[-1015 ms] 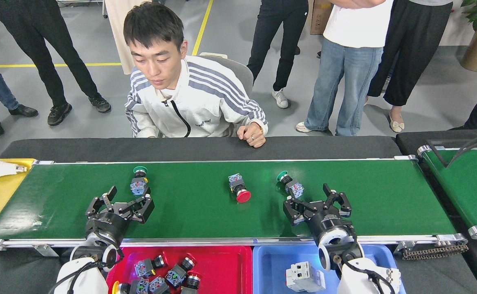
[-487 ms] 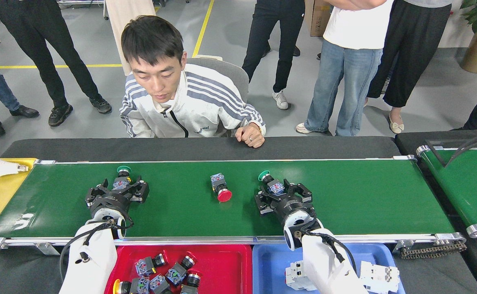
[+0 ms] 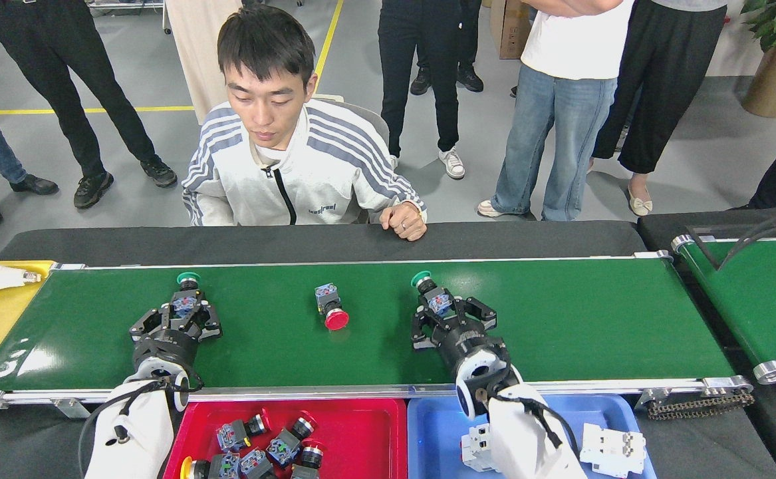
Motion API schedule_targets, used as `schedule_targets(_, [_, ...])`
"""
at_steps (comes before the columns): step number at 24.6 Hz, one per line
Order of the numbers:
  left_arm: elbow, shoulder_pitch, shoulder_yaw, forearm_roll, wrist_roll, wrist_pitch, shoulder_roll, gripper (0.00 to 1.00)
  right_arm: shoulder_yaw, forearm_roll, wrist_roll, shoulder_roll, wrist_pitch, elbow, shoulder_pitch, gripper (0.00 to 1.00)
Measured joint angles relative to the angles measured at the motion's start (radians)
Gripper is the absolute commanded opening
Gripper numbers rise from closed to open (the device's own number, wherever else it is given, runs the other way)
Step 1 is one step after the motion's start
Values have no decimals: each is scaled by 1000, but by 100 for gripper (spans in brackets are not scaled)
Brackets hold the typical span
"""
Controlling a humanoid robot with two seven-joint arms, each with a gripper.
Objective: Pick switch part from conveyor to tray
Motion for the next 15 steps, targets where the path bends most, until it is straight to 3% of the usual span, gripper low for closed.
schedule_targets(1, [-141,82,3,1,3,-108,13,15,11,0,-1,-29,-46,-87,72,34])
schedule_targets(2, [-255,151,9,8,-6,-204,27,24,21,2,-1,-38,-95,-149,130,78])
schedule_targets(3, [-363,225,15,20,-17,-281,38,37,30,4,-1,-38,-151,-189,170,100])
schedule_targets(4, [-462,301,26,34,-24,-330,41,70,35,6,-2,-38,-200,-214,197,100])
schedule_targets(5, [-546,371,33,41,-30,-362,37,96,36,7,-2,-38,-260,-224,208,100])
schedule_targets(8, [-660,484,35,45,-37,-407,3,100,36,8,-3,-36,-384,-231,211,100])
schedule_targets(13, [-673,509,49,46,-40,-421,-6,100,30,4,-4,-27,-445,-237,214,100])
schedule_targets(15, [-674,519,96,46,-41,-396,-24,100,-36,-10,-11,-26,-448,-256,224,100])
